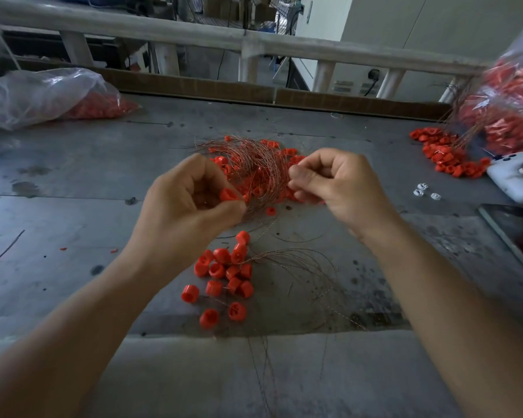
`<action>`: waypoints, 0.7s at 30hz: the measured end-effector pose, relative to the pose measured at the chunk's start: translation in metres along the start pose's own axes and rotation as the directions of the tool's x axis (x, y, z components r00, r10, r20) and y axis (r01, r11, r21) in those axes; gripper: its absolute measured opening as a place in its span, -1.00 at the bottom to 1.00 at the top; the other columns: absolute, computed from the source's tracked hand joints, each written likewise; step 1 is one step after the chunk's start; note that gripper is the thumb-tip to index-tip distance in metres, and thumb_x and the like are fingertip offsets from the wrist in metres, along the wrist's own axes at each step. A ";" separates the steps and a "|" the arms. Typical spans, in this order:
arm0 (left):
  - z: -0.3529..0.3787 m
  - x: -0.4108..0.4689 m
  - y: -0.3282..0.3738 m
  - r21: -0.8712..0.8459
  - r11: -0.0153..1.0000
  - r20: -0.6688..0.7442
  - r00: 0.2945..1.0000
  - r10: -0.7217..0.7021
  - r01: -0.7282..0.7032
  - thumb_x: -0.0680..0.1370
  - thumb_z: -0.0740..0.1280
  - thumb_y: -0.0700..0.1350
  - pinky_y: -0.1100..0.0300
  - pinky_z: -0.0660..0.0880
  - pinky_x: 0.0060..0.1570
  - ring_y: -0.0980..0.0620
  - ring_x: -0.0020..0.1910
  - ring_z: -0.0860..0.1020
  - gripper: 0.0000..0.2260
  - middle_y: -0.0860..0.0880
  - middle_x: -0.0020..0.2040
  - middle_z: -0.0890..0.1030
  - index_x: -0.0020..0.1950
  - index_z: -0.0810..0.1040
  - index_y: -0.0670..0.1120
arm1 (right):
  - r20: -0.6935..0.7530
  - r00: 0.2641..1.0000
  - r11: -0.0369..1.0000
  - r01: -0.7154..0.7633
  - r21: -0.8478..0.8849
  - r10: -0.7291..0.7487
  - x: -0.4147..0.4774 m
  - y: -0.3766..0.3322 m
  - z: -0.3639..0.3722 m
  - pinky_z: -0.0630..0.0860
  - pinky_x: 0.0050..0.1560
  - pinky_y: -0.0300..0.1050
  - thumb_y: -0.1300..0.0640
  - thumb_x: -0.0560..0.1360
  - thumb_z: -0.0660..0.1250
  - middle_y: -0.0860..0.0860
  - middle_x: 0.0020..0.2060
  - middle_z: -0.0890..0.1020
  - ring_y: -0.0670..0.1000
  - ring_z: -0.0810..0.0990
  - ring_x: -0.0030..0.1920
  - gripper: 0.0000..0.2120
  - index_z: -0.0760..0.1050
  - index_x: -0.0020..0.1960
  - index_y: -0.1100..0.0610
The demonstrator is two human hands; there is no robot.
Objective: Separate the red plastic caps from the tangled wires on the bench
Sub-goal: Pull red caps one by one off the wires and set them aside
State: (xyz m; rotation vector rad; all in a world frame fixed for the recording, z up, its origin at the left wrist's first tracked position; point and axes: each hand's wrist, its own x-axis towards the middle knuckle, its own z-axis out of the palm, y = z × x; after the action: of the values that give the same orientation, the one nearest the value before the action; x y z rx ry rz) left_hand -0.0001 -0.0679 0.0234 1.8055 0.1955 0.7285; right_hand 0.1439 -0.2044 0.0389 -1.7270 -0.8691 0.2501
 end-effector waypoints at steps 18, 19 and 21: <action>-0.002 0.002 0.001 0.003 0.994 -0.021 0.994 -0.111 0.111 0.31 0.33 -0.12 0.29 0.52 -0.34 0.06 -0.37 0.57 -0.83 -0.06 -0.32 0.65 -0.24 0.66 0.13 | 0.205 0.975 0.736 0.073 -0.673 0.090 0.008 0.032 -0.002 0.37 -0.22 -0.41 0.17 0.42 0.39 -0.21 -0.29 0.46 -0.26 0.42 -0.28 -0.86 0.62 -0.03 0.04; -0.003 0.003 0.001 -0.002 0.993 -0.031 0.993 -0.114 0.114 0.32 0.36 -0.14 0.30 0.51 -0.35 0.06 -0.38 0.57 -0.84 -0.07 -0.33 0.65 -0.26 0.67 0.11 | 0.206 0.976 0.724 0.096 -0.683 0.065 0.008 0.031 -0.002 0.38 -0.20 -0.36 0.16 0.42 0.40 -0.20 -0.29 0.44 -0.26 0.40 -0.28 -0.90 0.62 -0.07 0.05; -0.004 0.004 0.001 0.014 0.994 -0.056 0.993 -0.107 0.108 0.39 0.40 -0.24 0.32 0.50 -0.38 0.08 -0.38 0.56 -0.80 -0.05 -0.34 0.64 -0.27 0.66 0.08 | 0.187 0.982 0.733 0.111 -0.671 0.022 0.009 0.029 -0.006 0.33 -0.19 -0.40 0.16 0.40 0.42 -0.16 -0.26 0.43 -0.23 0.39 -0.28 -0.92 0.63 -0.11 0.06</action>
State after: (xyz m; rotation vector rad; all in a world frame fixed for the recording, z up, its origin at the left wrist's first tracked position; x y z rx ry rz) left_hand 0.0002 -0.0632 0.0266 1.7780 0.3342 0.7020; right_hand 0.1662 -0.2056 0.0171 -2.3906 -1.2421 0.0490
